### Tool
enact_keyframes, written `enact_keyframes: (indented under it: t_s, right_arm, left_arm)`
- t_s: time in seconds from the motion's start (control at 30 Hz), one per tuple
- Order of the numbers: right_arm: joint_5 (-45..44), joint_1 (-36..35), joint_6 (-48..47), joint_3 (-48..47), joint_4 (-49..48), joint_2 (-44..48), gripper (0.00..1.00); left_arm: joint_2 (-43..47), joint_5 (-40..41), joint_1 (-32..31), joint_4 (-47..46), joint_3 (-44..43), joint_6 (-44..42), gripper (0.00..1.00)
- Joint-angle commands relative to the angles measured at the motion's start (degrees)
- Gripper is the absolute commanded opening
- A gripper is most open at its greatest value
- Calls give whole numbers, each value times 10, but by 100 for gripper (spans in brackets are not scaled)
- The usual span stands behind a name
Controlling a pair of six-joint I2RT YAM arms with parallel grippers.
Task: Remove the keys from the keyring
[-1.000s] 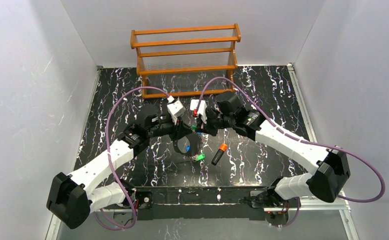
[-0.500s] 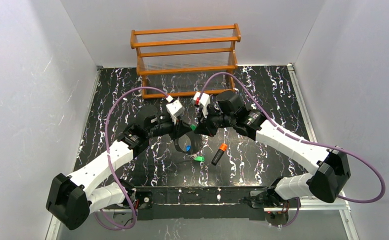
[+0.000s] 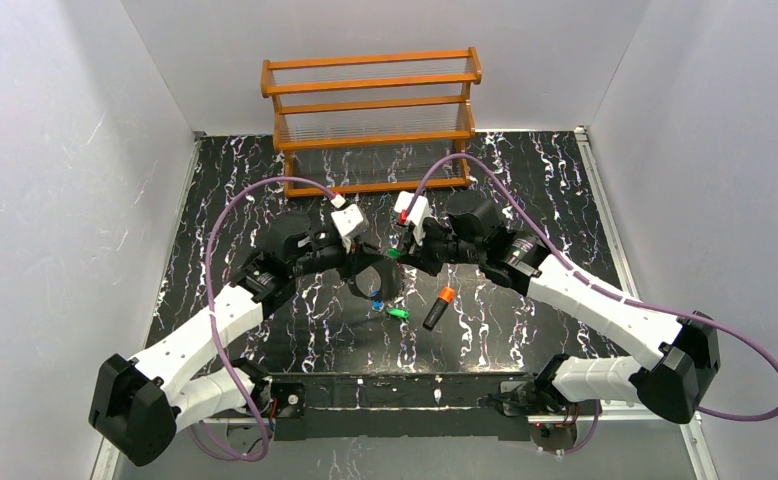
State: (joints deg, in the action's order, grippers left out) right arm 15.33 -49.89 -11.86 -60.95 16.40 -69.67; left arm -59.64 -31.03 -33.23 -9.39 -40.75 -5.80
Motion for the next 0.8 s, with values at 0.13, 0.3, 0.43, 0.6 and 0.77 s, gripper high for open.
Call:
enact_keyframes:
  t_s: [0.13,0.3,0.43,0.6,0.77]
  right_arm:
    - [61,-1,-61,-26,3,25,1]
    - [68,-1,-73,-46,22,11,1]
    - [28,1,-72,-41,24,13,1]
    - [29,12,-66,-23,25,25,1]
    - [34,16,-66,-1,27,32,1]
  left_arm:
    - [1,37,16,59,14,-54,0]
    - [3,46,9,69,16,-71,0]
    - [13,46,3,72,20,-79,0]
    - [40,47,2,59,32,-77,0]
    - [45,12,2,44,34,-53,0]
